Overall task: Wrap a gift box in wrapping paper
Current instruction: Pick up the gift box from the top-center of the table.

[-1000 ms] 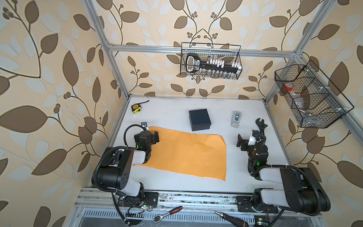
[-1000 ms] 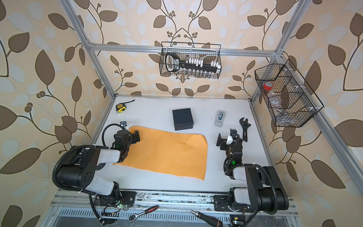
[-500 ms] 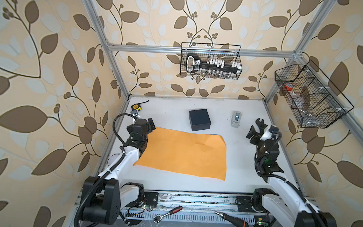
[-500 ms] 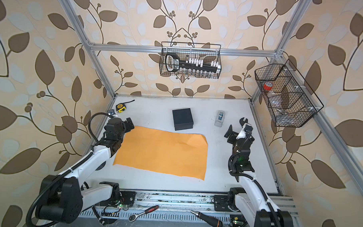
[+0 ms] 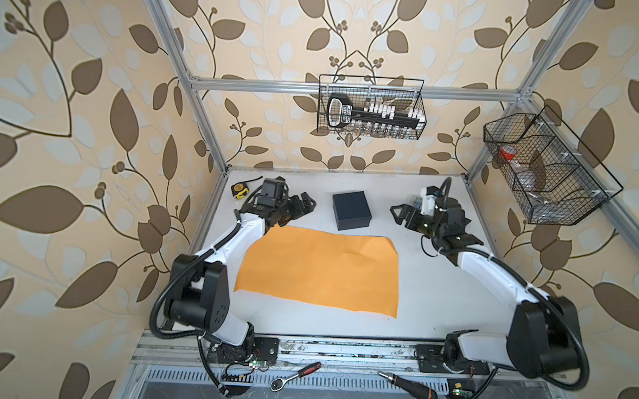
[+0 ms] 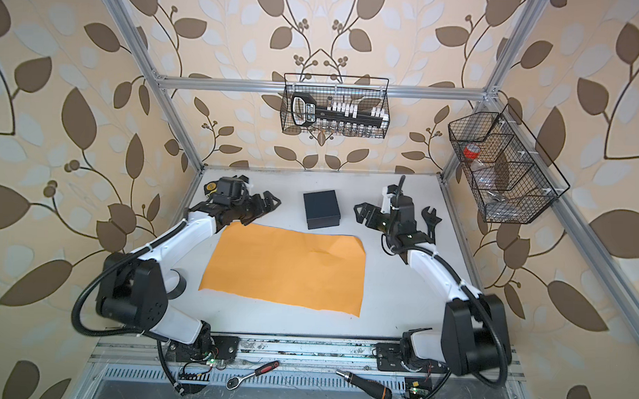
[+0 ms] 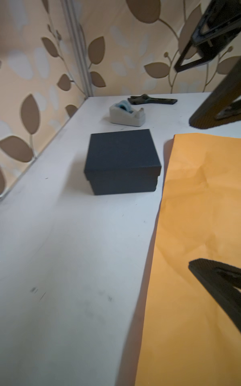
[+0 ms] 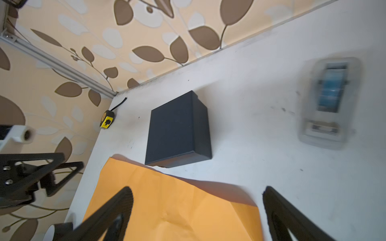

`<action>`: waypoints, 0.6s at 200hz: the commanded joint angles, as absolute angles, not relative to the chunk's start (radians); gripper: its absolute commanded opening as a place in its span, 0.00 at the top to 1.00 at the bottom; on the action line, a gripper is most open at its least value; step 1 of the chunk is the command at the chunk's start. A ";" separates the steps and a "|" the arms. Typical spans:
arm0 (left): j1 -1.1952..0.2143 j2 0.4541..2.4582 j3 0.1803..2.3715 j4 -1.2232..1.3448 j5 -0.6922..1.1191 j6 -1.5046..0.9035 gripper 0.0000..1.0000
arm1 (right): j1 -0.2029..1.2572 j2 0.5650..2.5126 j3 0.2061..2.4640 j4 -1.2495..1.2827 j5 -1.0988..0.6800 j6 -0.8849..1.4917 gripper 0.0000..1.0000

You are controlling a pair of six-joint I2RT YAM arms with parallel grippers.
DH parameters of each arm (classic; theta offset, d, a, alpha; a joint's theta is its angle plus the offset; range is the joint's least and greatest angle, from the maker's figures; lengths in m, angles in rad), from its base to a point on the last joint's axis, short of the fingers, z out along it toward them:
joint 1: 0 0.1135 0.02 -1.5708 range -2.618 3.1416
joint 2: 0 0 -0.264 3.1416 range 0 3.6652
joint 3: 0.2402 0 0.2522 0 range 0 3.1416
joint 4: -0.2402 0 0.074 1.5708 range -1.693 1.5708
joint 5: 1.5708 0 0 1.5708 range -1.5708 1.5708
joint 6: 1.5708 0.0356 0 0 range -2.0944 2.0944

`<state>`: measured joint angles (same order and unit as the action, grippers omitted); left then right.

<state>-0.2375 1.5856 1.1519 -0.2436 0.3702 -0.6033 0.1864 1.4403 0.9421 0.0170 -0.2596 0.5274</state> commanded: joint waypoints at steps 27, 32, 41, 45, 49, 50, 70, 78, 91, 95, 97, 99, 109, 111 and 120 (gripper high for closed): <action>-0.288 1.863 1.367 -0.194 0.509 -0.688 0.02 | 0.194 1.817 1.252 -0.021 -0.378 0.545 0.05; -0.291 1.896 1.393 -0.196 0.514 -0.685 0.04 | 0.195 1.858 1.292 -0.026 -0.390 0.544 0.06; -0.292 1.959 1.438 -0.196 0.534 -0.685 0.06 | 0.195 1.926 1.347 -0.040 -0.404 0.545 0.06; -0.293 1.984 1.459 -0.194 0.544 -0.687 0.08 | 0.196 1.953 1.368 -0.041 -0.410 0.545 0.07; -0.293 2.005 1.474 -0.190 0.556 -0.690 0.10 | 0.198 1.979 1.385 -0.044 -0.415 0.546 0.07; -0.293 2.010 1.480 -0.189 0.559 -0.691 0.10 | 0.197 1.982 1.390 -0.043 -0.417 0.546 0.07; -0.294 2.079 1.522 -0.136 0.588 -0.709 0.13 | 0.201 2.085 1.457 -0.035 -0.479 0.558 0.11; -0.295 2.092 1.528 -0.113 0.592 -0.716 0.13 | 0.207 2.110 1.470 -0.029 -0.491 0.561 0.12; -0.296 2.113 1.536 -0.095 0.595 -0.721 0.13 | 0.218 2.140 1.479 -0.023 -0.500 0.561 0.14; -0.296 2.120 1.542 -0.096 0.597 -0.719 0.13 | 0.222 2.146 1.479 -0.020 -0.501 0.562 0.15; -0.297 2.125 1.544 -0.099 0.597 -0.719 0.13 | 0.224 2.148 1.478 -0.018 -0.502 0.562 0.15; -0.298 2.128 1.546 -0.100 0.598 -0.717 0.13 | 0.225 2.151 1.477 -0.015 -0.502 0.563 0.15; -0.300 2.148 1.559 -0.114 0.600 -0.710 0.13 | 0.234 2.162 1.469 -0.003 -0.503 0.573 0.15; -0.301 2.151 1.561 -0.116 0.600 -0.708 0.13 | 0.235 2.164 1.466 -0.001 -0.504 0.574 0.15; -0.303 2.163 1.565 -0.121 0.598 -0.704 0.13 | 0.241 2.170 1.455 0.011 -0.502 0.581 0.14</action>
